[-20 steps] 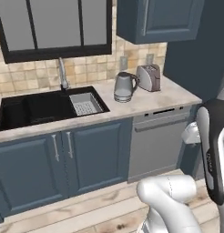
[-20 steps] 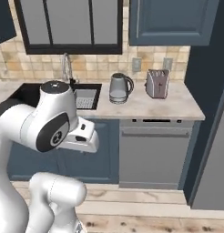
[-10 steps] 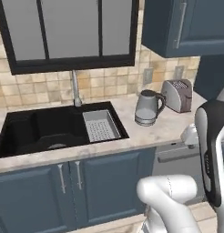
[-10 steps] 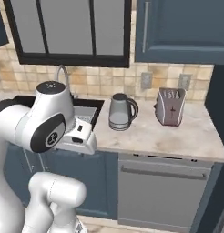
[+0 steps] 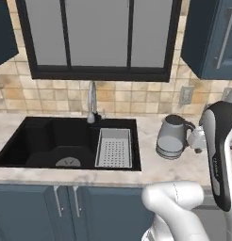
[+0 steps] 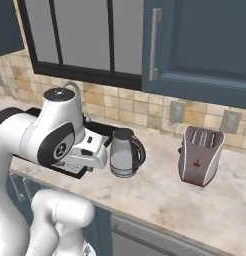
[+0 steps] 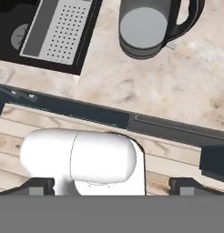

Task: Navigate to the electric kettle.

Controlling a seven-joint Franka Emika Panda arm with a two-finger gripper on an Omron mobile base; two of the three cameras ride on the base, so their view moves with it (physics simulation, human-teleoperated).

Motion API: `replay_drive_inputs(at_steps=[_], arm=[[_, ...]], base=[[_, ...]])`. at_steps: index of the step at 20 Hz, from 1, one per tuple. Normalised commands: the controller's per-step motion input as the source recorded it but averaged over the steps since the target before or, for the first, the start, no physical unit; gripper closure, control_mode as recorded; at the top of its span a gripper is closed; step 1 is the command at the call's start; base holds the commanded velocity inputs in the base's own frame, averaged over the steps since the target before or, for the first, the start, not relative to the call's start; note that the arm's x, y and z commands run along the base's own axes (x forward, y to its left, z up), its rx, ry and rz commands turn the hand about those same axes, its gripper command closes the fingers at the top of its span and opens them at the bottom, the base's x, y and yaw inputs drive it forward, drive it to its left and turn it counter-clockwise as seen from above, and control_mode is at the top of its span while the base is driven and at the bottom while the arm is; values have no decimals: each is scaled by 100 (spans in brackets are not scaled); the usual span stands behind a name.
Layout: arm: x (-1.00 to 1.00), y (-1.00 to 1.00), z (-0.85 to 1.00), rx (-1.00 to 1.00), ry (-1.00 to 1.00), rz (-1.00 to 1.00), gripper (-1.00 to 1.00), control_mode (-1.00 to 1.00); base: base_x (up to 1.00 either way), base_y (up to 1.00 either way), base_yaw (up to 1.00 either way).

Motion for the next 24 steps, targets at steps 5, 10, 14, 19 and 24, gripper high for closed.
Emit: replay_drive_inputs(at_steps=[5,10,14,19,24], arm=[[0,0,0,0,0,0,-100,100],[0,0,0,0,0,0,-100,100],[0,0,0,0,0,0,-100,100],[0,0,0,0,0,0,-100,100],[0,0,0,0,0,0,-100,100]], base=[[84,-68,42],[99,-50,62],[93,-67,7],[70,-71,-23],[28,-18,-83]])
